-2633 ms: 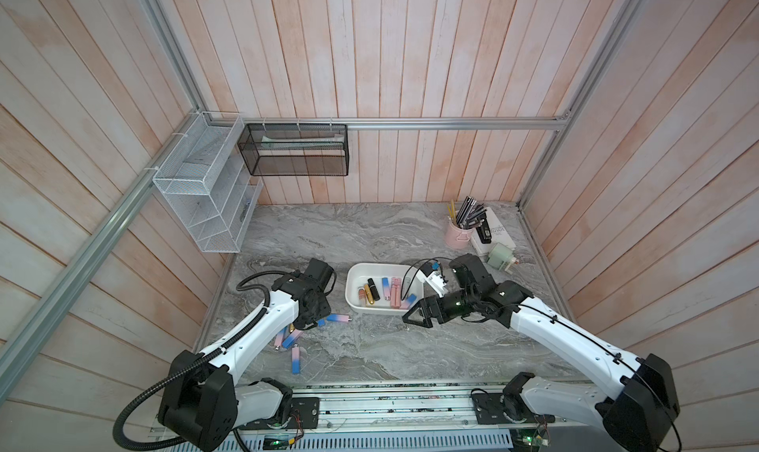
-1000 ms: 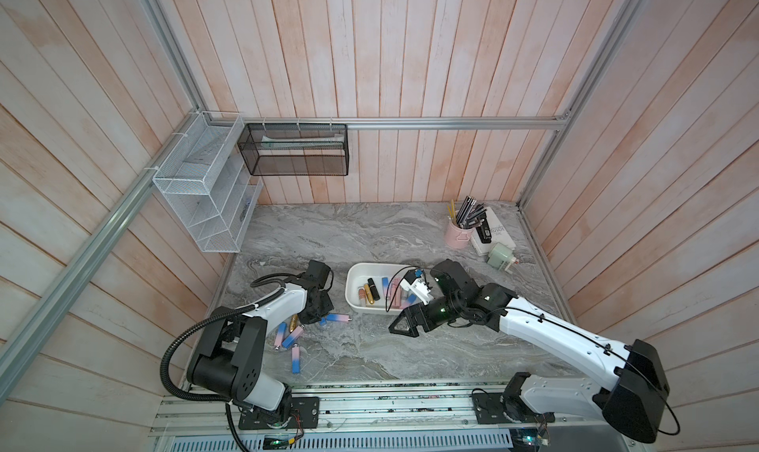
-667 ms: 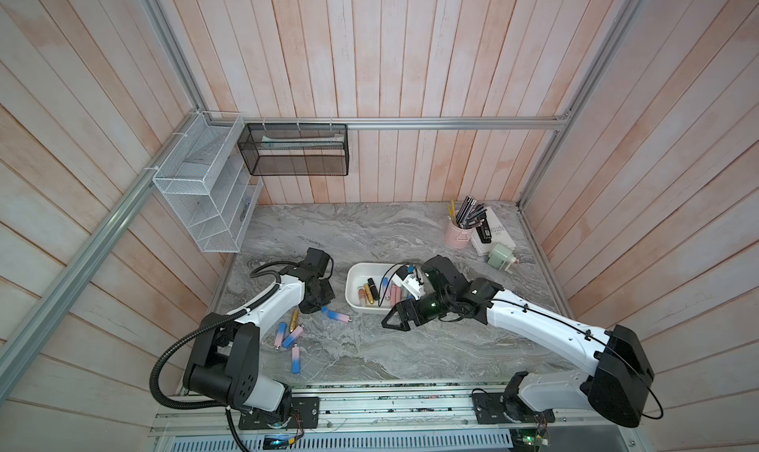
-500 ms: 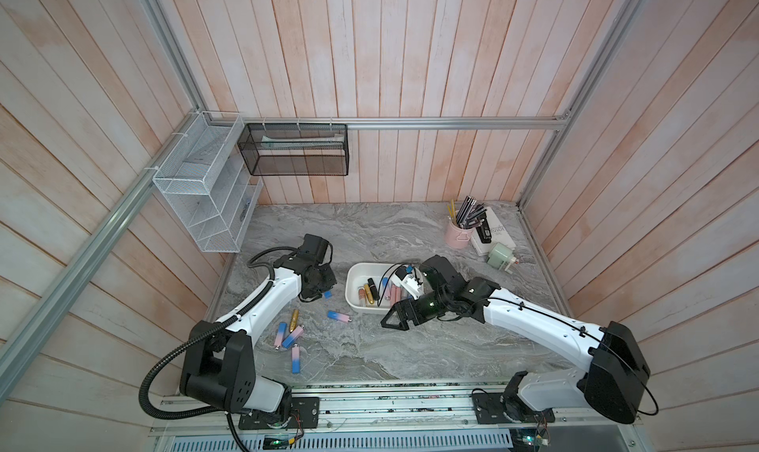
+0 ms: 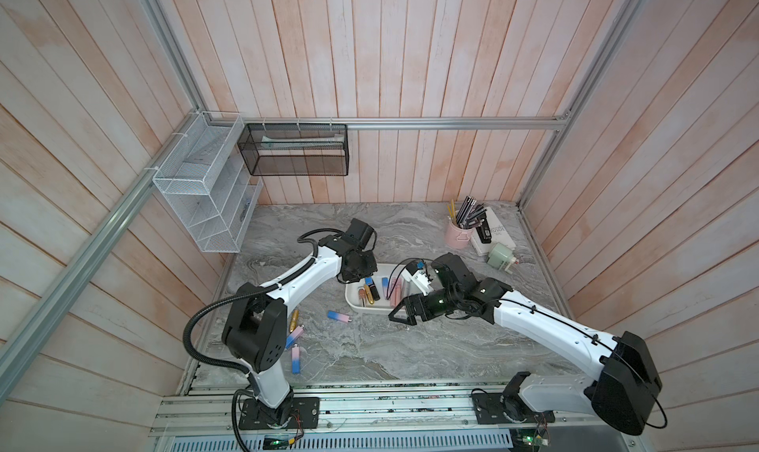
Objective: Put the lipstick into the storage box
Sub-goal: Place the lipstick in the storage box.
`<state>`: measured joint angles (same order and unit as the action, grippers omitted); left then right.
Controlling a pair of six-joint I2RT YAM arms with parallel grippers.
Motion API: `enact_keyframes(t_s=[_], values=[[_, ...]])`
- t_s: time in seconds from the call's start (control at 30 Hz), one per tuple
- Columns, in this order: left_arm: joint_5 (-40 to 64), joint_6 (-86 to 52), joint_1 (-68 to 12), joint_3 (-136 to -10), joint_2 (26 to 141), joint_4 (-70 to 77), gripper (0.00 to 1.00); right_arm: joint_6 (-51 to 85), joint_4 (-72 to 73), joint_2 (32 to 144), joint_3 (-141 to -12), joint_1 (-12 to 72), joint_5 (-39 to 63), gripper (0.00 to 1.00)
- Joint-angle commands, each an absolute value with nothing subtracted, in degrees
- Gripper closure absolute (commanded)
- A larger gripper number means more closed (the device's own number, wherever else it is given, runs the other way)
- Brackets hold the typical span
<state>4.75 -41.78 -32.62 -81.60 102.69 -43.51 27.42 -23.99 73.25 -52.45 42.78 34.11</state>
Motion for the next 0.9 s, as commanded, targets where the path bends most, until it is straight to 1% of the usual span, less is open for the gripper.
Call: enact_keyframes(t_s=[0.0,0.1,0.17,0.23,0.37,0.53,0.63,0.73,0.87], values=[[5.9,-42.5,-35.0,-84.6,105.8,-43.4,0.81,27.2,-23.7,70.9,-50.2,42.0,33.4,0.02],[6.2,-42.7,-36.8,-85.5,108.1,-43.5,0.75,27.6,-22.9,69.2,-48.2,41.3,33.6,0.02],[6.3,-43.0,-37.6,-85.8,108.9,-43.6,0.62,27.8,-22.7,68.5,-47.1,41.1,33.7,0.02],[6.1,-43.1,-38.1,-86.2,109.1,-43.7,0.54,27.7,-22.4,67.9,-46.5,41.0,33.9,0.02],[4.8,-43.3,-38.4,-87.5,108.1,-45.1,0.45,27.4,-22.4,67.1,-45.6,40.5,34.6,0.02],[0.4,-45.1,-38.5,-88.2,102.4,-49.3,0.44,26.3,-23.3,67.0,-45.8,39.9,35.3,0.02],[-3.4,-48.7,-38.5,-84.6,95.5,-52.1,0.42,25.5,-23.8,67.6,-46.2,39.9,35.9,0.02],[-5.3,-53.9,-38.5,-76.6,86.7,-53.3,0.4,24.5,-24.3,68.4,-46.8,39.9,36.3,0.02],[-5.2,-62.1,-38.5,-63.2,75.7,-53.4,0.39,23.1,-24.9,69.0,-47.6,39.8,36.9,0.02]])
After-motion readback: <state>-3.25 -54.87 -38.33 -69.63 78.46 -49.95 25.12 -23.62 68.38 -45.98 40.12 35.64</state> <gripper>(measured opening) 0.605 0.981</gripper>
